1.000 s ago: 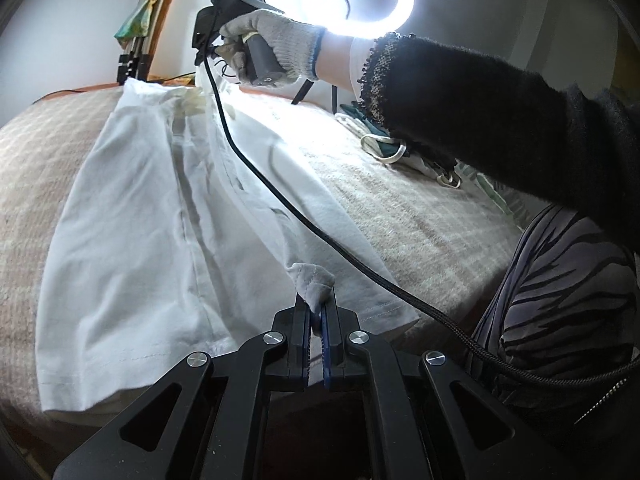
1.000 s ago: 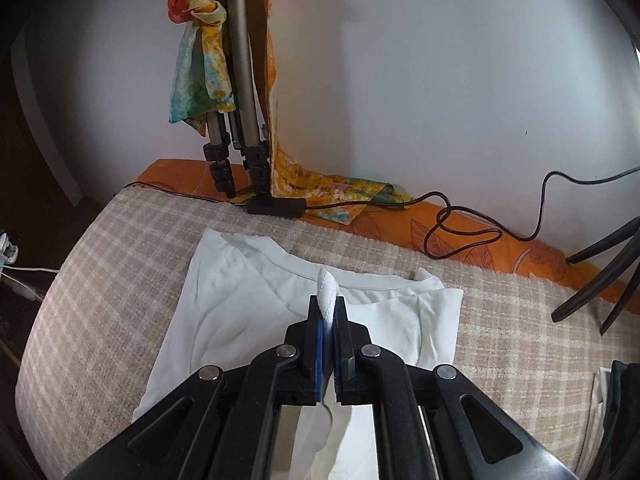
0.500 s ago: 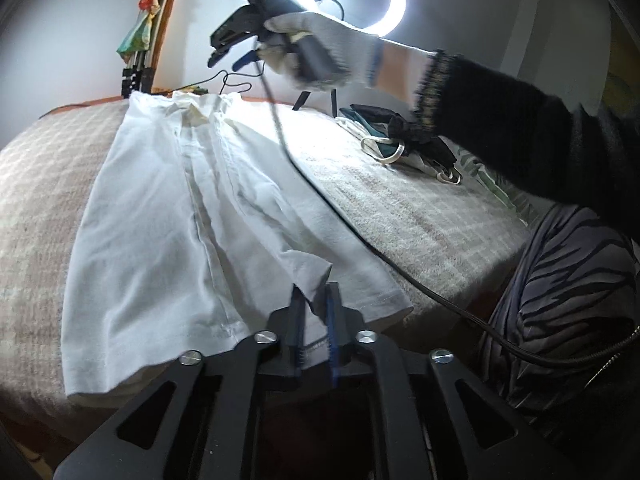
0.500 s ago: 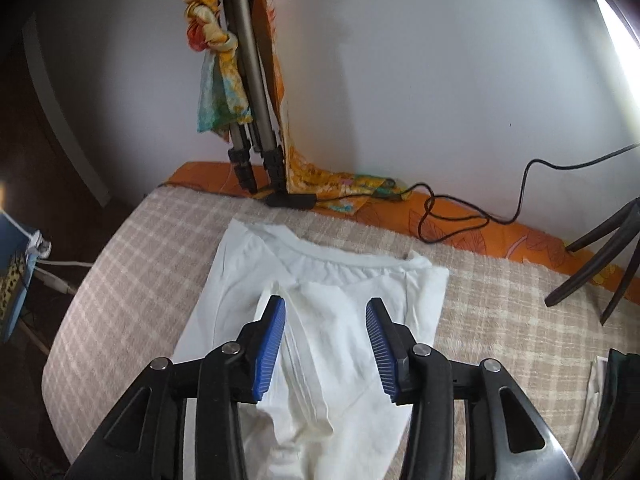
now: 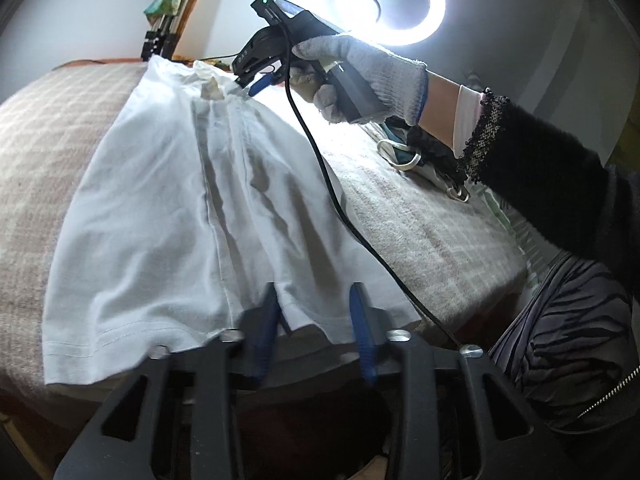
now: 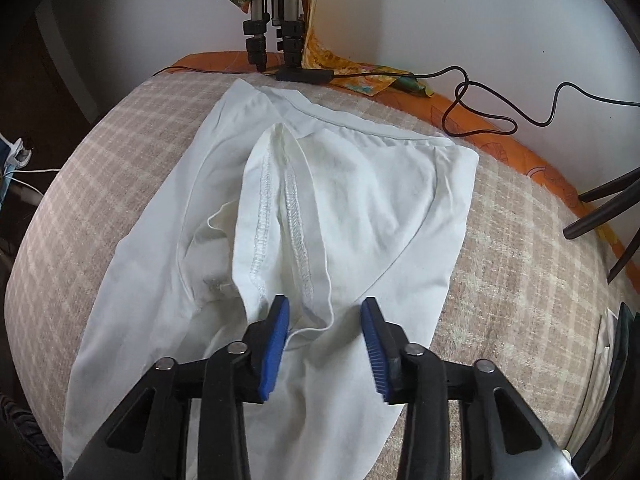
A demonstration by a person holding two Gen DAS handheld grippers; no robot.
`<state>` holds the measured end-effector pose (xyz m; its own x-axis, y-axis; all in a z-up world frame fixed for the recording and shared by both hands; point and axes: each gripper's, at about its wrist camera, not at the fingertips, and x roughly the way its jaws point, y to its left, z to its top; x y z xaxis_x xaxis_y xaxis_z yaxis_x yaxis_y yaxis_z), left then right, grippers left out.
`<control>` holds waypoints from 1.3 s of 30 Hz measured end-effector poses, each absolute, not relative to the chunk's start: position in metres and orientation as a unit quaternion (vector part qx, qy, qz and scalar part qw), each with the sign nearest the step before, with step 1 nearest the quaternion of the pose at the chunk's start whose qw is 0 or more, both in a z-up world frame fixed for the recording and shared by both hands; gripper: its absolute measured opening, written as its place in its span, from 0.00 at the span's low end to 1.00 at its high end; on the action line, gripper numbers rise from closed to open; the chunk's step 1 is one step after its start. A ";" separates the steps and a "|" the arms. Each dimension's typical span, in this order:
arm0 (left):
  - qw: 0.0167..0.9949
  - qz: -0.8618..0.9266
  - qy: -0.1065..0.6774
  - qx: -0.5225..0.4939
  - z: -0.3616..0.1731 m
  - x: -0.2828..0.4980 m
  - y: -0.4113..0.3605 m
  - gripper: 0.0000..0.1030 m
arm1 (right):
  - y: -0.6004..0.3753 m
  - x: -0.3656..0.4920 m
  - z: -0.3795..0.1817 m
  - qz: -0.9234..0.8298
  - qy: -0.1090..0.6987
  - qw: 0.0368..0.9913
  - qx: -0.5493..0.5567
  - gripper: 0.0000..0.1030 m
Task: Fold small clothes
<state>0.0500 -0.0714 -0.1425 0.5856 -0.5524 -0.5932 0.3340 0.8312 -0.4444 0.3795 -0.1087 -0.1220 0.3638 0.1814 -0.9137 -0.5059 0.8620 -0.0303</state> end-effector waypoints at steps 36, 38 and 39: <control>0.868 -0.260 0.378 -0.190 -0.138 0.045 -0.054 0.26 | -0.210 0.169 -0.117 0.286 0.567 0.772 -0.030 0.33; 0.865 -0.260 0.380 -0.199 -0.139 0.049 -0.053 0.26 | -0.218 0.137 -0.125 0.295 0.574 0.764 -0.011 0.34; 0.862 -0.261 0.383 -0.205 -0.140 0.051 -0.053 0.25 | -0.222 0.126 -0.130 0.297 0.577 0.761 -0.002 0.34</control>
